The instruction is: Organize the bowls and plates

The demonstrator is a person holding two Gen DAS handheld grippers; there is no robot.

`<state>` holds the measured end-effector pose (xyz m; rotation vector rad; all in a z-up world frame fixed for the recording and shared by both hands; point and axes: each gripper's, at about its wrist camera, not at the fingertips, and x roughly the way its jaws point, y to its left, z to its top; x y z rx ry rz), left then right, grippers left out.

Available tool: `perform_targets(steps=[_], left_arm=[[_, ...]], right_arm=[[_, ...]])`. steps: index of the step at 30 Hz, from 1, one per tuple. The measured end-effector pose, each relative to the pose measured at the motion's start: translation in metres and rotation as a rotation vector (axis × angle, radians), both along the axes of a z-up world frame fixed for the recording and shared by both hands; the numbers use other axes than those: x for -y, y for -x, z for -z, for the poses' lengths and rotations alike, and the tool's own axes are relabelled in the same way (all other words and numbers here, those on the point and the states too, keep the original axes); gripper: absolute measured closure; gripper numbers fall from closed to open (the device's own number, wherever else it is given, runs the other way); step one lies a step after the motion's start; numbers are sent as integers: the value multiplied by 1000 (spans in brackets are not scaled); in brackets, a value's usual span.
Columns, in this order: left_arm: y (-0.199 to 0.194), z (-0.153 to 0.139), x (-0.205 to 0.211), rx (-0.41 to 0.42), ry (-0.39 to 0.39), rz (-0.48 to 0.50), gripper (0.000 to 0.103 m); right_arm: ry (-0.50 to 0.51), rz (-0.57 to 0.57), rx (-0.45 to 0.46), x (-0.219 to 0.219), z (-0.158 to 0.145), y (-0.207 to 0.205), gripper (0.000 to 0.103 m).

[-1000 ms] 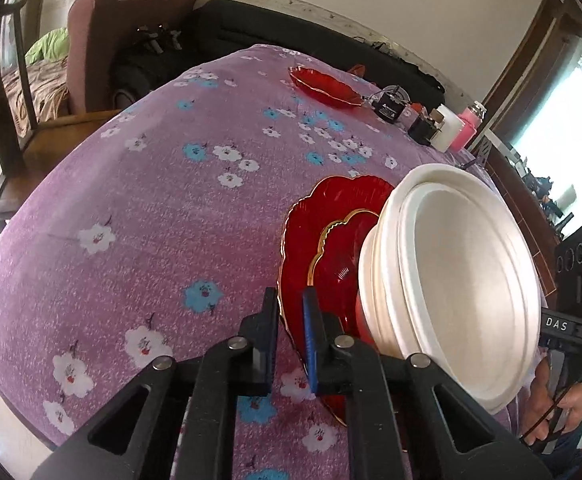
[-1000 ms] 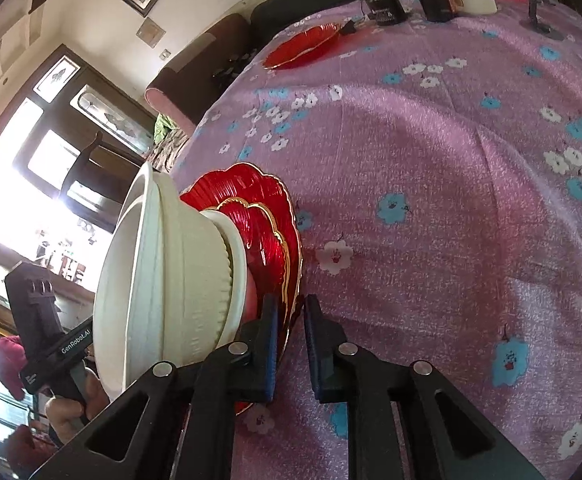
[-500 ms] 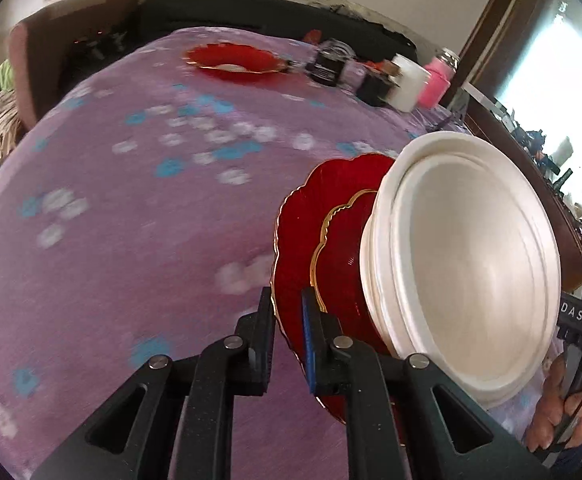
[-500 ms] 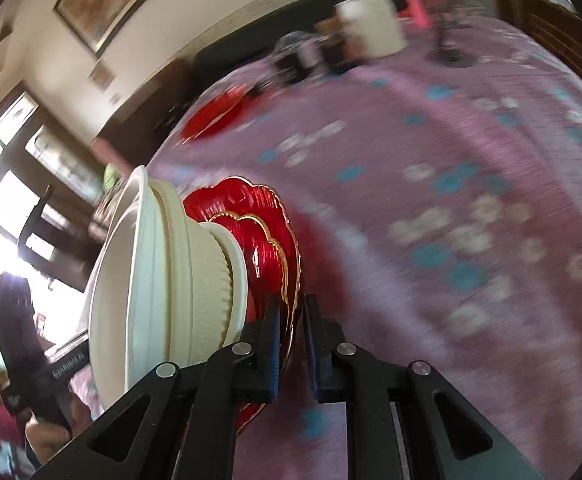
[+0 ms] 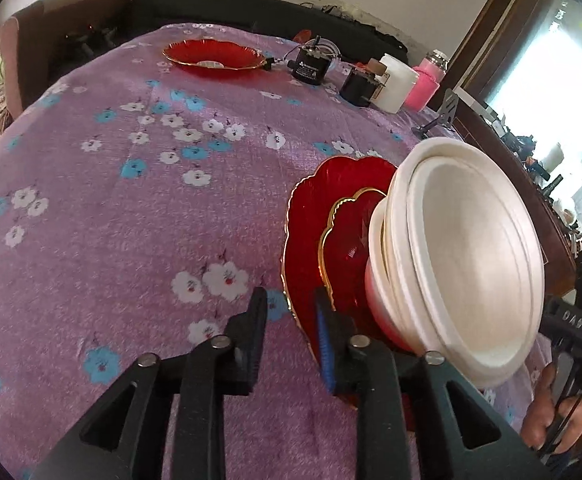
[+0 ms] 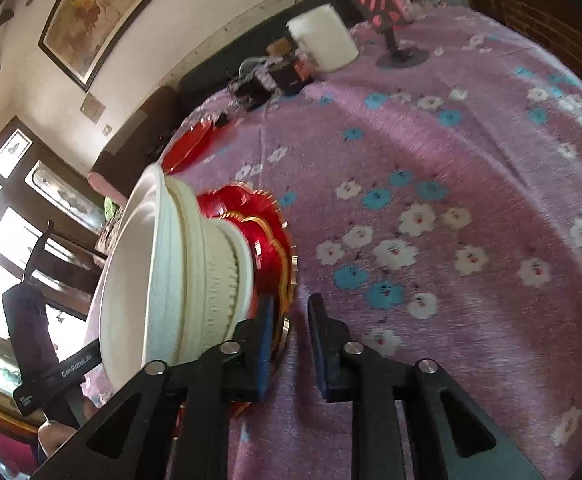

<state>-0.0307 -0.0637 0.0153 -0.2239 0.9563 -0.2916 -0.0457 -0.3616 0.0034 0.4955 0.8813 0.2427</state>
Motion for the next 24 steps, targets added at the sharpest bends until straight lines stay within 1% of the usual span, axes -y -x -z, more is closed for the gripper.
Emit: perform_targets(steps=[2,4,7,8,9,11,13,16,18,19,20,22,23,24], left_arm=[[6,-1,1,14,-10,9,79],[13,-1,1,31,-31,11,76],[19,-3,1,46,-36,17,75],[19,-4,0,49,-39,11,71],[20,-4,-2,55,-35,1,63],[21,-5,-8,63,-20,-12,53],[25,-9,-13,84,-23,-29,53],[39,-17,-20,137,-56,-49,50],[52,-20,-24,175,-76,-68,39],[59,-21,-26,197,-84,-78,37],[69,-21,-26,227,-101,-89,33],[86,-21,-23,281,-135,-87,31],[93,-21,-20,303,-153,-82,27],[99,-21,-17,325,-177,-81,21]], right_arm=[[-3,20,14,6,-2,9,65],[3,45,18,13,-1,20,63],[9,72,6,19,4,33,62],[4,77,2,20,7,37,62],[1,79,-3,21,9,40,62],[-1,78,-17,21,14,44,62],[-16,82,-19,21,17,51,62],[0,89,-25,16,20,60,62],[27,95,-19,10,21,65,62],[52,101,-15,6,21,67,61],[66,109,-8,4,21,70,57],[80,118,5,0,22,75,52],[90,121,13,-3,22,77,47],[107,124,23,-7,21,80,46]])
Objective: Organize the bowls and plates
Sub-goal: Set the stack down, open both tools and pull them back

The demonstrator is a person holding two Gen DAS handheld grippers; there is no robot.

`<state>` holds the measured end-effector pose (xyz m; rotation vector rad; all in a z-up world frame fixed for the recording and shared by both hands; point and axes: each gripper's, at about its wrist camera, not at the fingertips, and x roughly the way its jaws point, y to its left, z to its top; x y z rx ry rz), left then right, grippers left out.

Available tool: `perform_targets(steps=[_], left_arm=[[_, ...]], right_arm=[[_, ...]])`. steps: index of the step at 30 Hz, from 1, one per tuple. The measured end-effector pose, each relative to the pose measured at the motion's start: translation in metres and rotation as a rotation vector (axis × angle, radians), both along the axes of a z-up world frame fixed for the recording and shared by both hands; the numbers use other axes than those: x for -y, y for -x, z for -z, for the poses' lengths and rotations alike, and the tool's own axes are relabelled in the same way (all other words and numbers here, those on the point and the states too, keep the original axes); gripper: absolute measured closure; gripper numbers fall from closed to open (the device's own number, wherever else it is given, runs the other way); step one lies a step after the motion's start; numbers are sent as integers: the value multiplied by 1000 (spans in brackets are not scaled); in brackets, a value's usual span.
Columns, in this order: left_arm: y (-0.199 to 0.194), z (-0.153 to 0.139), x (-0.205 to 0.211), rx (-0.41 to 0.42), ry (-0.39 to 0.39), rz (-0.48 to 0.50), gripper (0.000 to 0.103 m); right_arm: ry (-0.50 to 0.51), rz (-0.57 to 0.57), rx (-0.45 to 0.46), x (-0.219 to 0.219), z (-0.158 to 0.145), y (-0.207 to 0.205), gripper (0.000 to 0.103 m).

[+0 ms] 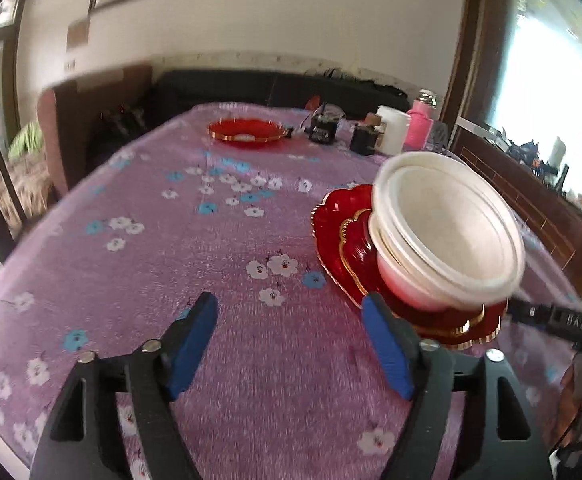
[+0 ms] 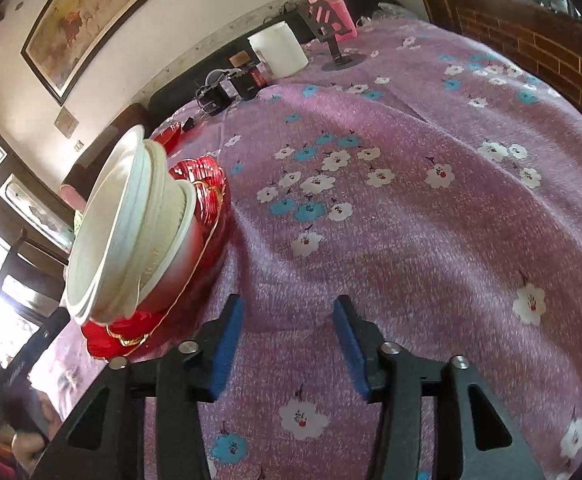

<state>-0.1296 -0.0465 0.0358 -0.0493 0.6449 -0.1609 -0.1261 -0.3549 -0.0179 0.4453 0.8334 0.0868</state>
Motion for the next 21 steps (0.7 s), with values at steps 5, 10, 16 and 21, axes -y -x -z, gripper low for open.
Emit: perform_targets(steps=[5,10,16,21], left_arm=[[20,9,8,15,-39,-1,16],[32,21,17,0,-71,-6,14],[39,23,30,6,-109,6,9],[37,22,34,8,-122,-4,4]], right_arm=[[72,18,31,-15,0,15,32],[122,8,70,-35,2,37,20],[158,-22,68,-48,1,40,15],[136,-15,95,-40,-8,38,15]])
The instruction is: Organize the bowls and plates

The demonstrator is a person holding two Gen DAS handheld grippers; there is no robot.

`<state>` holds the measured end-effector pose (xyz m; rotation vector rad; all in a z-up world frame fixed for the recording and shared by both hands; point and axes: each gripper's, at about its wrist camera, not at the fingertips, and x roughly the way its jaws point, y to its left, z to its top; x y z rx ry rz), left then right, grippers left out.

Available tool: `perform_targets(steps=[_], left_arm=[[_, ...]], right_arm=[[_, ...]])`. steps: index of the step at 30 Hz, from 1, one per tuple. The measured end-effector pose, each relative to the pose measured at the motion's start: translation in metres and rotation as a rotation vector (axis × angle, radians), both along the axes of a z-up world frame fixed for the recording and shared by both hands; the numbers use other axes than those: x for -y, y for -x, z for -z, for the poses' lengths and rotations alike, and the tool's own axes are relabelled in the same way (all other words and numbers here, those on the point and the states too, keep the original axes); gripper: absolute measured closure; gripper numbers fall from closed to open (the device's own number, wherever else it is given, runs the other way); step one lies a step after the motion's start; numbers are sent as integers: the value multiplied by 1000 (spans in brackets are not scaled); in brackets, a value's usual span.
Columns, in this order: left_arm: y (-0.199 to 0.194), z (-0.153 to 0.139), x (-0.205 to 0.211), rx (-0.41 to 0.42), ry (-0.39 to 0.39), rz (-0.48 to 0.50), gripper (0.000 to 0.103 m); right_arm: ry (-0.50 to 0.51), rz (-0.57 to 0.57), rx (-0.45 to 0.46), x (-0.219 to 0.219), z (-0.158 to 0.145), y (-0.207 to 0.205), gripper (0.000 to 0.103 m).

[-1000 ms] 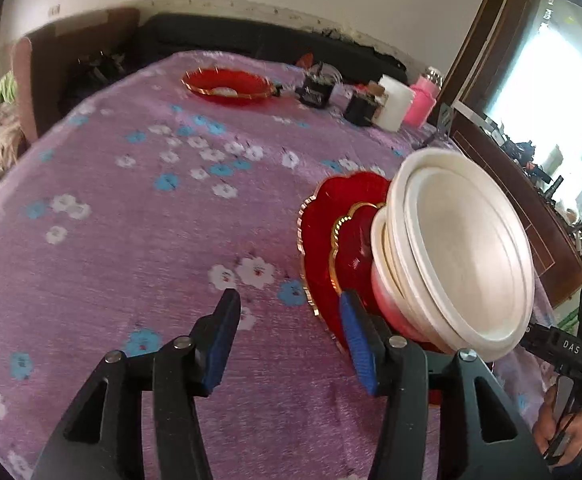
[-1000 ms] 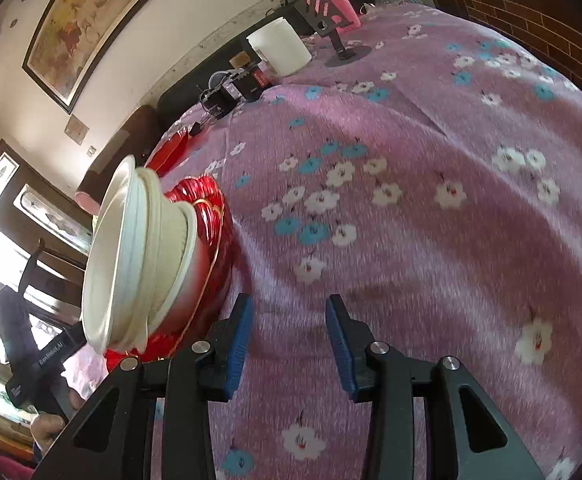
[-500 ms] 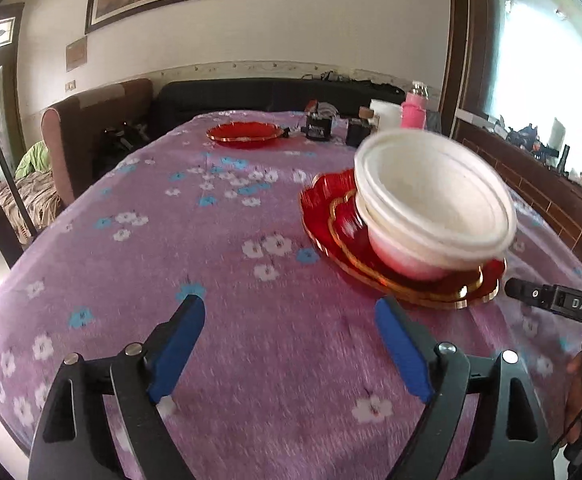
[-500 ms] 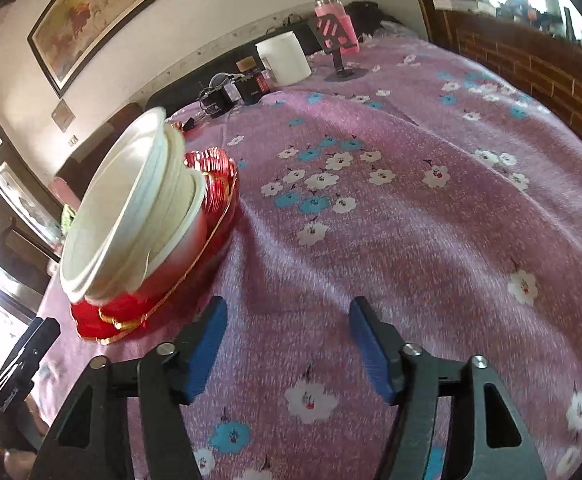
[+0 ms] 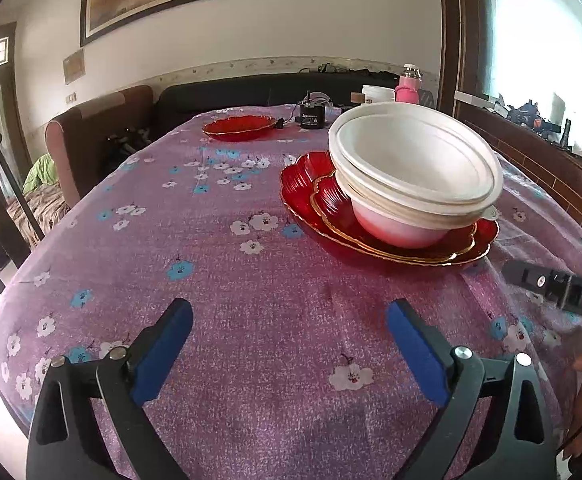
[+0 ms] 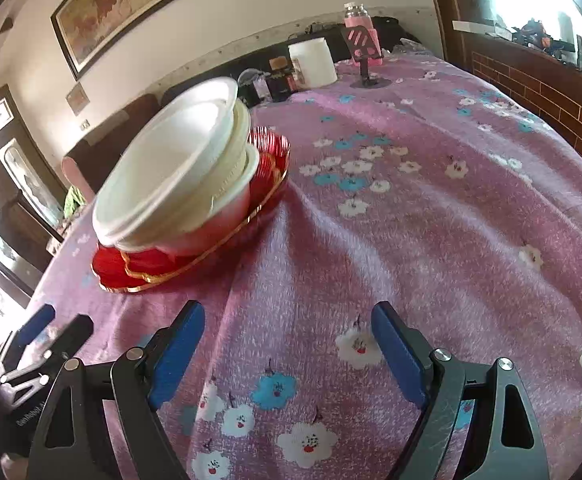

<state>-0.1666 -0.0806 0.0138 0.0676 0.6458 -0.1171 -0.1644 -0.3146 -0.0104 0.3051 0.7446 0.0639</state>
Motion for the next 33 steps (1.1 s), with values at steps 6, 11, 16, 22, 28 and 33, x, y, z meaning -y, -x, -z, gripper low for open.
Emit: perform_targets(steps=[6,11,16,22,28,33], left_arm=[[-13,-1,9,-23,-60,8,4],[-30,1,10,-78,-91,-4,1],[-31,1,5,-58,-70,-14,0],[-24,-3,4,-17,-47,17,0],[-28,-2,8,-37,-69,15,0],[-27,-2,9,-41,-91,-8,0]], right_arm=[[38,17,62,5,-12,-7,15],[-15,4,49,10,-7,-15,15],[-15,-11,111,8,-12,-7,15],[-5,-40,103,3,-11,-9,15],[-7,-45,102,3,-11,-9,15],[1,-55,109,2,-11,-8,14]])
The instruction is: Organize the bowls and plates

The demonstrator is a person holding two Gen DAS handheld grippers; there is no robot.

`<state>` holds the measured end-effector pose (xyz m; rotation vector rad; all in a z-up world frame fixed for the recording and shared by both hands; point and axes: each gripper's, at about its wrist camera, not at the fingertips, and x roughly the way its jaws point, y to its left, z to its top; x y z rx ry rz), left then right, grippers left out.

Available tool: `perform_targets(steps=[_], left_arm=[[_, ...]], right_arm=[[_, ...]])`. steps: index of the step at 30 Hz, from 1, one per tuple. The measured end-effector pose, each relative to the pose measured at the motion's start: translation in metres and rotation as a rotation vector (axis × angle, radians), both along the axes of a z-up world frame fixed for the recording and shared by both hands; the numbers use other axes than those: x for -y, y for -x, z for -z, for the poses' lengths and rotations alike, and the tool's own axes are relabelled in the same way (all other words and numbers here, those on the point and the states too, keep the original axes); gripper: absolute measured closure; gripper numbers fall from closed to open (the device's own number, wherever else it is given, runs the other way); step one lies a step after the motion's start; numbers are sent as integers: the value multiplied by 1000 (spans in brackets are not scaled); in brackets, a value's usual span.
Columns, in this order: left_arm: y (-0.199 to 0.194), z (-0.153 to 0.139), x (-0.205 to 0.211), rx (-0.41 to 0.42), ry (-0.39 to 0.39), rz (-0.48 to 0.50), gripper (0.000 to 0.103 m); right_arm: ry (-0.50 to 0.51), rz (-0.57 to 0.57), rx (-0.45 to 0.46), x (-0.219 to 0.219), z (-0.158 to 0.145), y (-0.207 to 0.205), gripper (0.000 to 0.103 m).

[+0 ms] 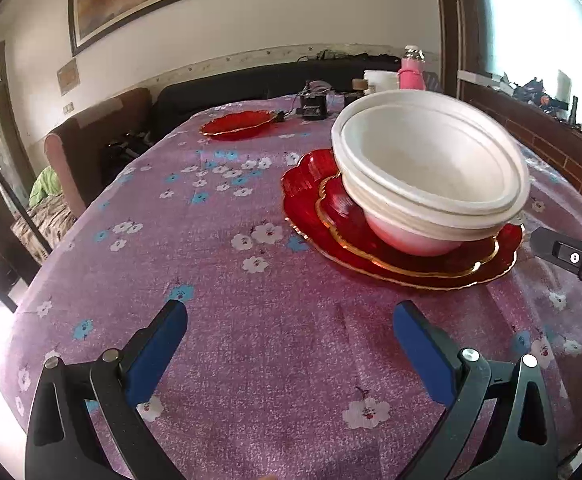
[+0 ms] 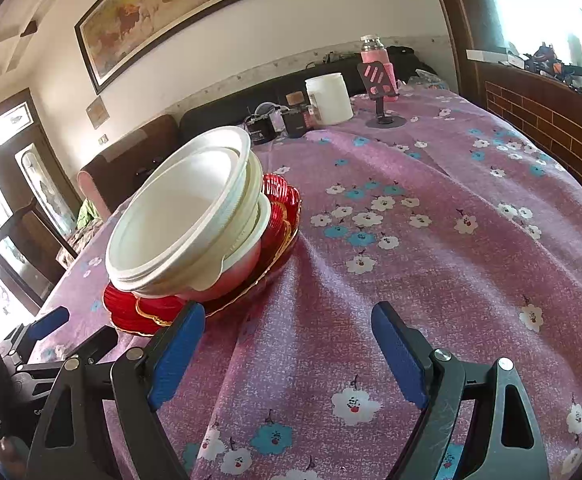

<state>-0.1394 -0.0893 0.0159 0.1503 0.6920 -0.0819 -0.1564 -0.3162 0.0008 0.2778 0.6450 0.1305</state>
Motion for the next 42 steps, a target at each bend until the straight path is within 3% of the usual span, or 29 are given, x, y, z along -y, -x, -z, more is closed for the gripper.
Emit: perform_targets(steps=[9,42], left_arm=[[-2,3,-3,-45,6,-18,0],[7,6,15,-26,-84,4,0]], right_arm=[[1,-2,1,-1,0,0,14],[7,-12,7,-2,2,-2,14]])
